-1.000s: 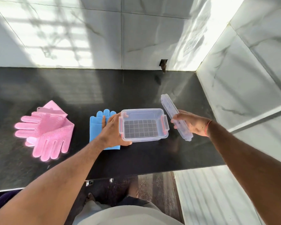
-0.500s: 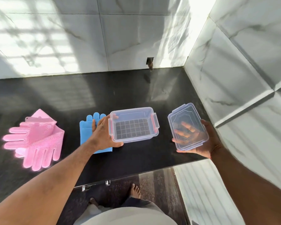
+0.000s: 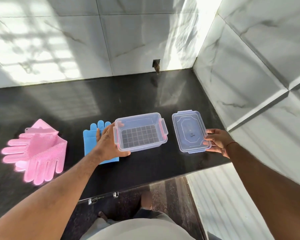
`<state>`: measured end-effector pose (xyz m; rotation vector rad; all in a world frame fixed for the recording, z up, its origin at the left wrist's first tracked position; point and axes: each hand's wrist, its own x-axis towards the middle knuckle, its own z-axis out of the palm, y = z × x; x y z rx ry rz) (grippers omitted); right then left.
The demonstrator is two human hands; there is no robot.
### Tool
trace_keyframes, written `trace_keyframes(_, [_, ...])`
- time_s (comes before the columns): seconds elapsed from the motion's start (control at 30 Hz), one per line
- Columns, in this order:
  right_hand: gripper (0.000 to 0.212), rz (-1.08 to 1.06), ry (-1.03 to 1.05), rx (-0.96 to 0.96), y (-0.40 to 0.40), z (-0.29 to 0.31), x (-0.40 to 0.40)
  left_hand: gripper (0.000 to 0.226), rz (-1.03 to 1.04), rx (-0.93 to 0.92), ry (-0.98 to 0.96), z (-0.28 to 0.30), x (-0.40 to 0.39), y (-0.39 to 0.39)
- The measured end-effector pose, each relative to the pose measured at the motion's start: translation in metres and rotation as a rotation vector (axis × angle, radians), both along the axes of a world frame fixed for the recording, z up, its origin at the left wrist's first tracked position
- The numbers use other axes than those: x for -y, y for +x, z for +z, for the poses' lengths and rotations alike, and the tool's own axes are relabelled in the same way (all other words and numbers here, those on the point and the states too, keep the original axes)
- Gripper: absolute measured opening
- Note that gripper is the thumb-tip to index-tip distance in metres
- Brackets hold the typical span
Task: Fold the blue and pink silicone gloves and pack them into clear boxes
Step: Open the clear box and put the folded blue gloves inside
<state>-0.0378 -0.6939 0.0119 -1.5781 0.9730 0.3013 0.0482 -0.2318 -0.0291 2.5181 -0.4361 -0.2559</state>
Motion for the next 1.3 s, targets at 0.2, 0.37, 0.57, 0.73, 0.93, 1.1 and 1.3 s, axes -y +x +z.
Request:
trace_keyframes(0.2, [0.034, -0.045, -0.370, 0.039, 0.006, -0.002, 0.004, 0.111, 0.005, -0.004, -0.004, 0.000, 0.001, 0.000])
trace_keyframes(0.37, [0.033, 0.076, -0.742, -0.012, 0.002, -0.007, 0.001, 0.115, 0.006, -0.008, -0.004, -0.002, -0.001, 0.000])
trace_keyframes(0.57, [0.034, 0.047, -0.929, 0.173, -0.021, -0.022, -0.045, 0.117, -0.028, -0.018, -0.009, -0.004, -0.005, 0.002])
trace_keyframes(0.73, [0.025, 0.045, -0.820, 0.356, -0.043, -0.037, -0.145, 0.123, -0.093, -0.047, 0.033, 0.000, -0.022, 0.008])
trace_keyframes(0.93, [0.015, 0.172, -0.468, 0.300, -0.061, -0.042, -0.264, 0.138, -0.111, -0.094, -0.006, 0.009, -0.058, 0.027])
trace_keyframes(1.1, [0.042, 0.113, -0.118, 0.126, -0.052, -0.035, -0.340, 0.142, -0.094, -0.127, 0.107, 0.015, -0.087, 0.050])
trace_keyframes(1.3, [0.045, -0.203, 0.397, 0.029, -0.026, -0.025, -0.395, 0.143, -0.036, -0.307, 0.163, 0.018, -0.103, 0.074])
